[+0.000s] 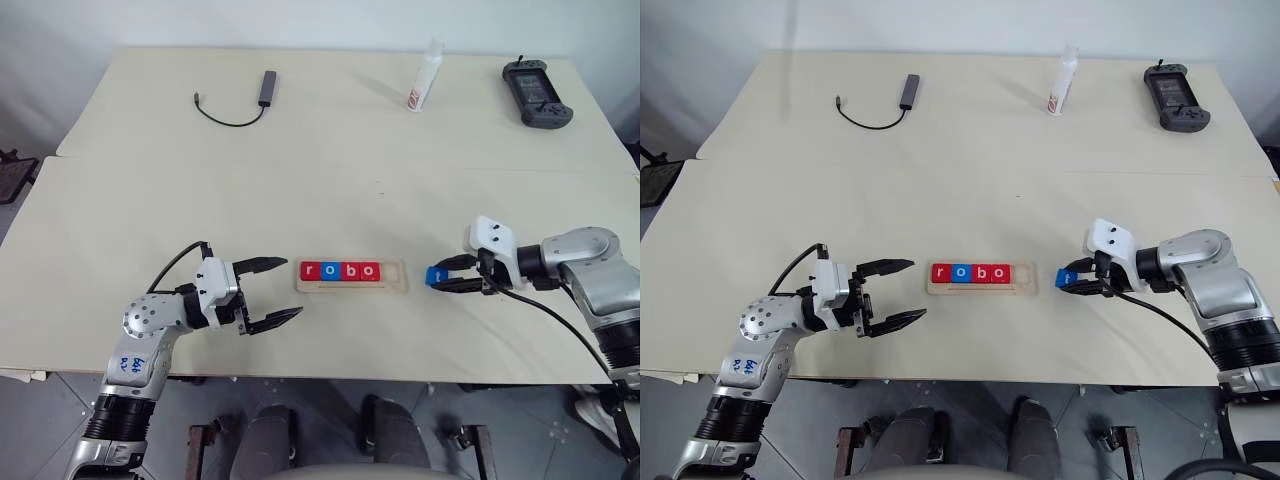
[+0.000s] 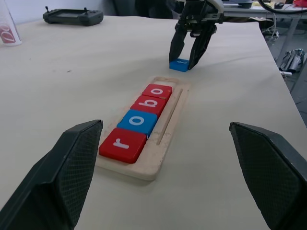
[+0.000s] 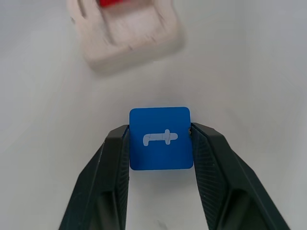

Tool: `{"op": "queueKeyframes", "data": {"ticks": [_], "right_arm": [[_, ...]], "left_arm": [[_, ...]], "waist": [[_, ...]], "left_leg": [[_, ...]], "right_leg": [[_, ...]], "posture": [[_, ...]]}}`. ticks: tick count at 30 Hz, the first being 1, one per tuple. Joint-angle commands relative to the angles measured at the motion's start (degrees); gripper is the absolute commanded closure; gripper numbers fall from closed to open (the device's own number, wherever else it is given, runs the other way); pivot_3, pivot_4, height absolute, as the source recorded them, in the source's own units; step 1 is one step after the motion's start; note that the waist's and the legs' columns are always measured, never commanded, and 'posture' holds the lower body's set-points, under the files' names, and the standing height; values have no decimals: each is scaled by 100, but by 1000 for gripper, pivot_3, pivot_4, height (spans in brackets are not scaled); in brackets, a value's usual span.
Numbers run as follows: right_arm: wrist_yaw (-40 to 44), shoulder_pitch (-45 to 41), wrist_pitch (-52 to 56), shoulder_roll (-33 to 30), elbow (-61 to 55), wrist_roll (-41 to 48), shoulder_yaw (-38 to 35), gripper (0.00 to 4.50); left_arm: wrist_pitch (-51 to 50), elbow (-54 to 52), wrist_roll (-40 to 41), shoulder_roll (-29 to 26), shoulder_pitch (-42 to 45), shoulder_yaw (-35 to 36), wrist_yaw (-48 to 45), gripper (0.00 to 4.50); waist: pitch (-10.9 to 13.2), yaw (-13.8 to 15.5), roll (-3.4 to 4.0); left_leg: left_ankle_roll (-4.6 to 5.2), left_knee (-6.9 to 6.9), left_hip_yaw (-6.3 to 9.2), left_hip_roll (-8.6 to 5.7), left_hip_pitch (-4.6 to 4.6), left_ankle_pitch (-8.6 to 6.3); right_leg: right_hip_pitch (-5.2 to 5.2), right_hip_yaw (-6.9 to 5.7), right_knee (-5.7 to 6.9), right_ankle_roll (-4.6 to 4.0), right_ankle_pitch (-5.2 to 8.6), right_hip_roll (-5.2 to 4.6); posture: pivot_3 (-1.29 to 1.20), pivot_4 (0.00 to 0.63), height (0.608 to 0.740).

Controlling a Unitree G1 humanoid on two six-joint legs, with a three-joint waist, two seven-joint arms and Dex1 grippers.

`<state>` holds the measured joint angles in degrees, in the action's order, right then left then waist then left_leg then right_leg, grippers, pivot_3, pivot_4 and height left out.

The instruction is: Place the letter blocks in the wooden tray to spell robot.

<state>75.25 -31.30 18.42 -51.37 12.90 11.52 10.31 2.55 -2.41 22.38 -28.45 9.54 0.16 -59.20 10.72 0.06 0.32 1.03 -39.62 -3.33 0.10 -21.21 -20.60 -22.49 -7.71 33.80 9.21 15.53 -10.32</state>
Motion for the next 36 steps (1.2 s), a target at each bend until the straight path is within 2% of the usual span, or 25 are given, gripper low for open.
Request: {"op": "queueKeyframes", "data": {"ticks": [1,7,18,25,27,30,33,36], "right_arm": [[46,-452,443,101,-637,204,-110,3044],[4,-754,1376,311,-1371,241,227,3044],[-123,-797,1283,655,-1134,-65,591,3044],[-228,-817,1173,777,-1017,-121,522,599],[-214,-784,1194,690,-1076,-85,431,32],[-147,-669,1263,504,-1261,23,280,32],[-130,-417,1447,316,-1589,191,85,688],[-95,-96,1634,204,-1962,390,-12,1735]], "left_arm": [[1,-274,66,-57,-45,94,58,0],[-51,-329,70,-52,-44,78,105,0],[-115,-473,74,-41,-88,67,209,0],[-168,-559,70,-25,-98,48,272,0],[-186,-588,75,-26,-118,57,285,0],[-198,-624,78,-36,-158,72,302,0],[-203,-636,78,-35,-180,75,327,0],[-197,-631,76,-23,-182,66,341,0]], "waist": [[2,-12,4],[1,-1,3],[1,-15,3],[1,-9,3],[1,-9,3],[1,-5,4],[2,9,3],[1,0,3]], "left_leg": [[0,0,0,1,0,0],[-4,-2,3,5,0,-2],[-3,-9,8,-1,-5,-3],[-3,-10,8,-1,-5,-3],[-3,-10,8,-1,-5,-3],[-3,-9,8,-1,-5,-3],[-3,-9,9,-1,-6,-3],[-3,-9,9,-1,-5,-3]], "right_leg": [[-2,0,1,0,0,0],[-2,0,3,0,0,3],[-1,-4,5,0,0,0],[-1,-3,6,0,0,0],[-1,-3,6,0,0,0],[-1,-3,5,0,0,0],[-1,-4,4,0,0,0],[0,-4,4,0,0,0]], "posture": [[0,150,740],[0,150,740],[0,150,740],[0,150,740],[0,150,740],[0,150,740],[0,150,740],[0,150,740]]}}
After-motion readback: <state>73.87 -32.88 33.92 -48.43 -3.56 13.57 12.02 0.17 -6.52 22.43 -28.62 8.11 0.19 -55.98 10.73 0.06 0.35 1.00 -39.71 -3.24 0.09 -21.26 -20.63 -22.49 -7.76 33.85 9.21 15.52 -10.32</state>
